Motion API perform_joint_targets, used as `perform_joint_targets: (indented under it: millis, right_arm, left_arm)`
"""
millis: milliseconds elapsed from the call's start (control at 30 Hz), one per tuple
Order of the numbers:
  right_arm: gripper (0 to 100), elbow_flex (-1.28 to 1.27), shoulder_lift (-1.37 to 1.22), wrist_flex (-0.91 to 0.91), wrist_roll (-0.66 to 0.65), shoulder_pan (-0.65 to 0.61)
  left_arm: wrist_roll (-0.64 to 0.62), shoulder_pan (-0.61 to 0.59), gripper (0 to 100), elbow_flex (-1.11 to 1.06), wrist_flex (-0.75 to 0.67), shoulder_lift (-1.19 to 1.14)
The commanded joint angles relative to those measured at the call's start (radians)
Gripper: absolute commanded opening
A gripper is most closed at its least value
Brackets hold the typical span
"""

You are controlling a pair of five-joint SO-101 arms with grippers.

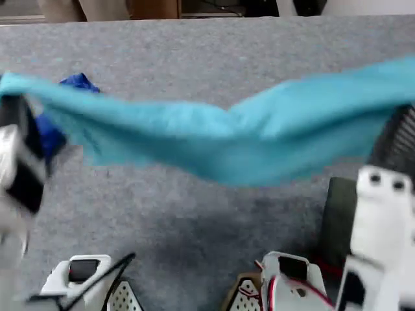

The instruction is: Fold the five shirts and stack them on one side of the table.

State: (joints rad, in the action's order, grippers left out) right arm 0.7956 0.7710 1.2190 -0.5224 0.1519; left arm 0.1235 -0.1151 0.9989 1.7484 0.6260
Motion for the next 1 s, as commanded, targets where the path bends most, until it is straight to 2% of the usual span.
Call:
perform_joint_targets:
  millis: [0, 267, 500, 567, 733, 967]
  right_arm:
    - [0.5, 0.104, 0.002, 0.051, -0.038, 0.013]
    - [0.5, 0.193, 0.001, 0.215, -0.107, 0.013]
    - [0.5, -0.015, -0.004, 0.224, -0.101, 0.005]
    - [0.5, -0.113, -0.004, 0.218, -0.101, -0.010]
    - [0.5, -0.414, -0.004, 0.172, -0.106, -0.114]
    - [0.5, -0.878, -0.005, -0.163, -0.100, -0.180]
  left_arm:
    - [0.017, -0.028, 2, -0.020, 0.011, 0.077]
    - [0.011, -0.058, 2, -0.402, 0.011, 0.329]
    - [0.005, -0.057, 2, -0.784, -0.025, 0.412]
    - [-0.038, -0.057, 2, -0.911, -0.115, 0.406]
    - [-0.126, -0.058, 2, -1.217, -0.442, 0.409]
    - [-0.120, -0.052, 2, -1.622, -0.970, 0.400]
